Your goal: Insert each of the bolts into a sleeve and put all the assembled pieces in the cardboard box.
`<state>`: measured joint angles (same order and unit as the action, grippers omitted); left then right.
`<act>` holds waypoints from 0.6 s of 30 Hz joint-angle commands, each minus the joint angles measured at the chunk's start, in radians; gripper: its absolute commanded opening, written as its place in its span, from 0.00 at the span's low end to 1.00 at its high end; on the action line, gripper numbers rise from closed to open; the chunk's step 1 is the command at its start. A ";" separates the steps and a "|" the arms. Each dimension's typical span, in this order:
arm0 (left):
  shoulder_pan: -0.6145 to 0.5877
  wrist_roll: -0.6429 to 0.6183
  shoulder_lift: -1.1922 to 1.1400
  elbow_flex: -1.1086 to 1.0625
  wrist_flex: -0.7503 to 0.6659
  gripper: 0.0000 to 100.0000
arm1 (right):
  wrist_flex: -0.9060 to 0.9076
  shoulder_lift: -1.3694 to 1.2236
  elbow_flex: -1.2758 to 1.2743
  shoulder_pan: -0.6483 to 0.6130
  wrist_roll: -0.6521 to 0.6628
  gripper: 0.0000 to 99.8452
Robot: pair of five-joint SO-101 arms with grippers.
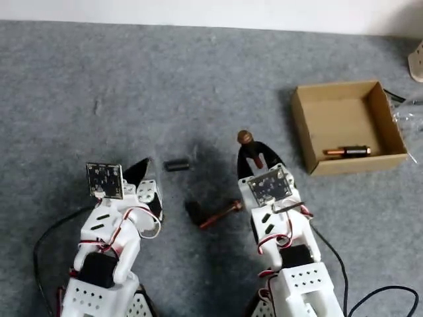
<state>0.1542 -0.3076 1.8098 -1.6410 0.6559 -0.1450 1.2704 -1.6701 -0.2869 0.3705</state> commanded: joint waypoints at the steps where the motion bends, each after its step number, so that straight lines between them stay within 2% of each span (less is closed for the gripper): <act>1: -0.008 0.017 0.005 0.004 -0.040 0.01 | 0.010 0.007 -0.099 0.010 -0.014 0.00; 6: -0.008 0.017 0.005 0.001 -0.040 0.01 | 0.136 0.007 -0.002 0.065 -0.126 0.00; 12: -0.001 0.017 0.005 -0.041 -0.089 0.01 | 0.136 -0.018 0.068 0.139 -0.181 0.00; 18: -0.008 0.017 0.005 -0.054 -0.132 0.01 | 0.143 -0.302 0.346 0.216 -0.187 0.00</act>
<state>0.1542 -0.3046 1.8098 -1.6747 0.5577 0.0038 1.0955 -1.5044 -0.1166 0.1941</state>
